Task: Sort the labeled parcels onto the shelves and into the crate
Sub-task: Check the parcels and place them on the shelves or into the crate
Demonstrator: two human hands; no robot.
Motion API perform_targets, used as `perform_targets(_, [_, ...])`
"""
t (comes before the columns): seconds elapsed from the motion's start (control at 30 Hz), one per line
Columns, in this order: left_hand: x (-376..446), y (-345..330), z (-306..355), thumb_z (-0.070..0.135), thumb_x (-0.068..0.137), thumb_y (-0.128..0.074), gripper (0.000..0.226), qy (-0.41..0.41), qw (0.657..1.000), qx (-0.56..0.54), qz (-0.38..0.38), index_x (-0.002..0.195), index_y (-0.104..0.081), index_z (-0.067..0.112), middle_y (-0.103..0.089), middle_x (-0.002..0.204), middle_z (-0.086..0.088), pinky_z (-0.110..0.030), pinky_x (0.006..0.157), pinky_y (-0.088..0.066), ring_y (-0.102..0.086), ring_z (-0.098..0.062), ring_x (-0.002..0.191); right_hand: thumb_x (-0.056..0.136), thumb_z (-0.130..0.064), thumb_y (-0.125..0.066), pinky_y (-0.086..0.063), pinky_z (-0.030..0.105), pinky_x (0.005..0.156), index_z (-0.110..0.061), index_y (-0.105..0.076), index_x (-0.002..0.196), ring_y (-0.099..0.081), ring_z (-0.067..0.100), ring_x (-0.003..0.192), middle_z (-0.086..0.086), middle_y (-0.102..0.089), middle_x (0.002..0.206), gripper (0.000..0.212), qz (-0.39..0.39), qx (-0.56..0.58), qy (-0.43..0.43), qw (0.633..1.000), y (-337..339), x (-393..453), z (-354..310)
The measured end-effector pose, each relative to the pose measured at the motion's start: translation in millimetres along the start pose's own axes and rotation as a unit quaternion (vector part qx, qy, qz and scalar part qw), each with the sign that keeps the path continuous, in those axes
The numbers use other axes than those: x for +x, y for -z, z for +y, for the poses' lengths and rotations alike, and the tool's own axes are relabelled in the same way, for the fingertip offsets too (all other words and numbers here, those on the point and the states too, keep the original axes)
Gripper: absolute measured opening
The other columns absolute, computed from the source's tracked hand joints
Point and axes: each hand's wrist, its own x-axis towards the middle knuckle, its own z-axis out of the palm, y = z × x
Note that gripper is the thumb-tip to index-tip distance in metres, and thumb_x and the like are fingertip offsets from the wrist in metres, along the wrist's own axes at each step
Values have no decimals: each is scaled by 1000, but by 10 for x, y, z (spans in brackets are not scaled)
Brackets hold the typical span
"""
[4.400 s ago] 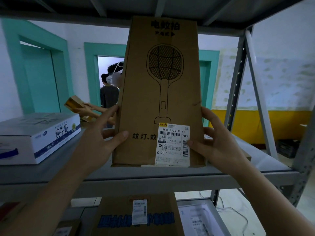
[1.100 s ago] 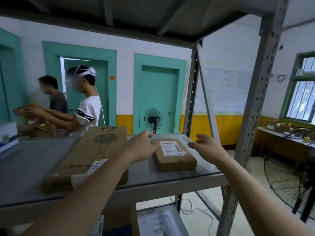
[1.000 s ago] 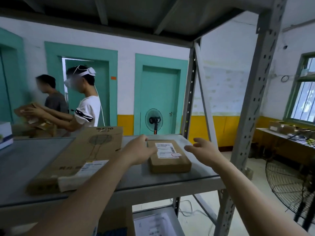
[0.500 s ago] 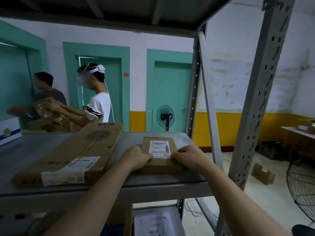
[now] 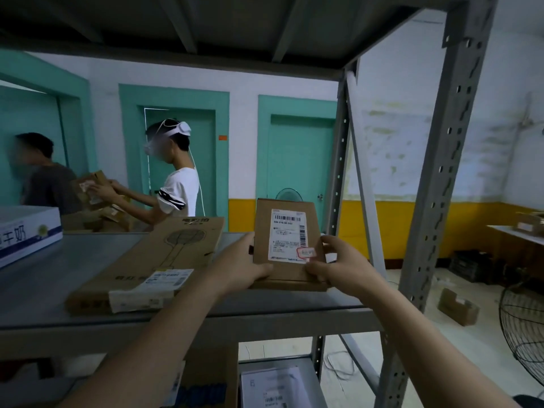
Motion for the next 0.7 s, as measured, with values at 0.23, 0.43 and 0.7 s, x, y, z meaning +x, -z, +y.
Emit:
perform_targets(0.23, [-422,248,132,17,85,-77,84,-51,998,-37,-14,145,-27,47,-51,124,20,-36,70,-63,-73,-20,85,83,-27,-80,-60,22,69,-30,-38,149,-69,6,93,-22,-55,125,78,32,9,78,996,142,-474,-209])
perform_targets(0.43, [-757,335,194,24,83,-79,88,-78,996,-53,-1,142,-22,58,-45,126,34,-35,75,-62,-72,-10,91,82,-30,-82,-62,31,74,-40,-32,149,-66,8,103,-21,-49,139,85,41,33,131,990,239,-799,-317])
perform_targets(0.7, [-1113,378,237,63,69,-76,101,-87,995,-21,31,141,-5,71,-34,152,29,-51,110,-42,-48,-14,133,82,-21,-81,-62,33,76,-47,-30,144,-63,9,106,-22,-46,138,84,50,77,195,976,257,-1161,-361])
